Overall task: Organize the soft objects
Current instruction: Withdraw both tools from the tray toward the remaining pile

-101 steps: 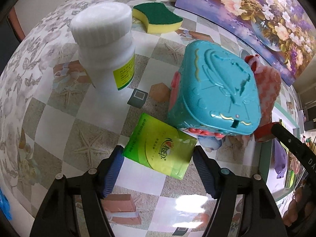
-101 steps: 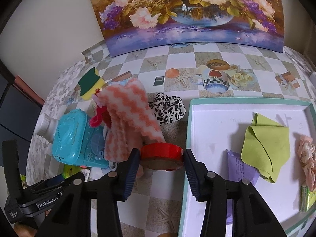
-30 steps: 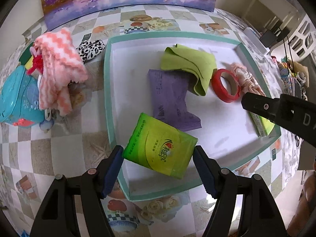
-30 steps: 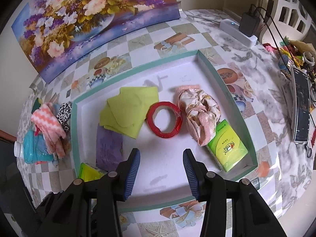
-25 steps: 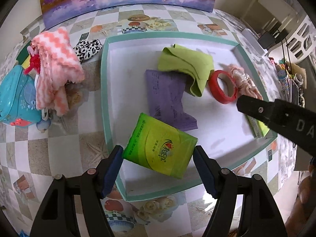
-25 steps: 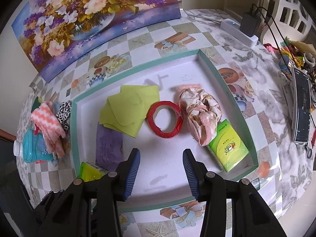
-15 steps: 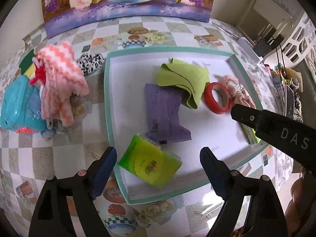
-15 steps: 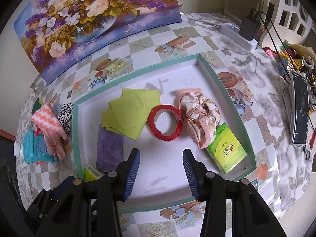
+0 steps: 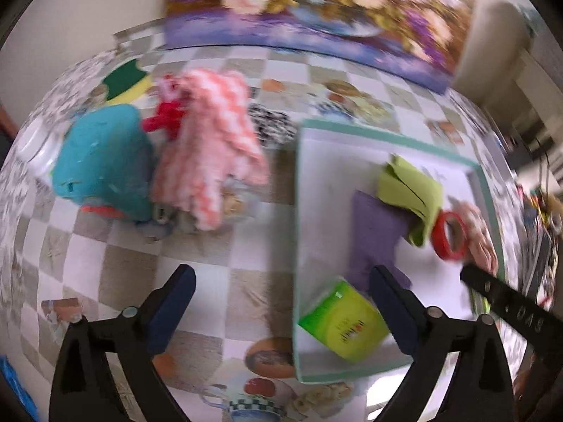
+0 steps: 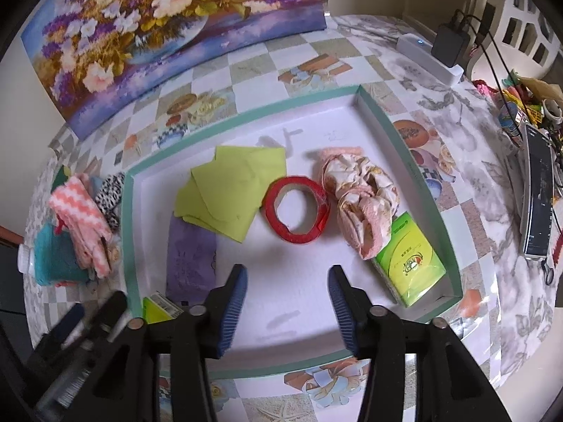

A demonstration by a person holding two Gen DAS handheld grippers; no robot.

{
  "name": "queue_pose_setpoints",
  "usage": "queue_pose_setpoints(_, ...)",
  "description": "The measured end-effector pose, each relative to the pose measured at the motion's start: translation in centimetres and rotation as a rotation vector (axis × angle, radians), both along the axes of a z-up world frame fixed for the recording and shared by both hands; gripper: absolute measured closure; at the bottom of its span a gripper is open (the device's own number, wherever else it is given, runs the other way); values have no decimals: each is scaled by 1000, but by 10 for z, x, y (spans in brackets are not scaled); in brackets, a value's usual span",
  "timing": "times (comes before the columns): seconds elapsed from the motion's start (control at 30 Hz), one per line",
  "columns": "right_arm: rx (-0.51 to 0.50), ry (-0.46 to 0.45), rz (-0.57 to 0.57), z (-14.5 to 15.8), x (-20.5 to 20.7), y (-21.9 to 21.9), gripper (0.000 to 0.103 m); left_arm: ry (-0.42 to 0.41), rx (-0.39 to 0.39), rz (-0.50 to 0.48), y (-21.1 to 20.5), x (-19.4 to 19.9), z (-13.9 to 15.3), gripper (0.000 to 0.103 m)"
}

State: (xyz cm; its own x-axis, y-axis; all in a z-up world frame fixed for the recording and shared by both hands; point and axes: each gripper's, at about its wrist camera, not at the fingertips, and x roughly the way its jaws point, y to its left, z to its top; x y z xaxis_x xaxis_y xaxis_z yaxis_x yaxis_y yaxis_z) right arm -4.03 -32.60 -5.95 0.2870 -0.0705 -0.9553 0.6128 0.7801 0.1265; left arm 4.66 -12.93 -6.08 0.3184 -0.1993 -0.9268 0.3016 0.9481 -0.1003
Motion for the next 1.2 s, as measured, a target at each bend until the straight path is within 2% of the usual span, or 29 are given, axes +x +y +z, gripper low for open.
queue_pose_setpoints(0.03,-7,8,4,-1,0,1,38,-9,3,21,4,3,1,4)
queue_pose_setpoints(0.1,-28,22,16,-2,2,3,36,-20,5,46,9,4,2,4)
queue_pose_setpoints(0.23,-60,31,30,-2,4,5,16,-36,8,91,18,9,5,4)
queue_pose_setpoints(0.33,-74,-10,26,5,3,5,0,-41,14,107,22,11,6,4)
queue_pose_setpoints(0.7,-107,-38,30,11,7,8,0,-30,8,127,28,14,7,4)
queue_pose_setpoints(0.83,-148,-55,29,20,9,11,0,-58,55,159,31,17,11,4)
queue_pose_setpoints(1.07,-171,-101,59,28,13,21,0,-108,54,184,36,22,22,4)
queue_pose_setpoints(1.2,-199,-118,89,31,17,28,0,-94,34,197,40,27,25,4)
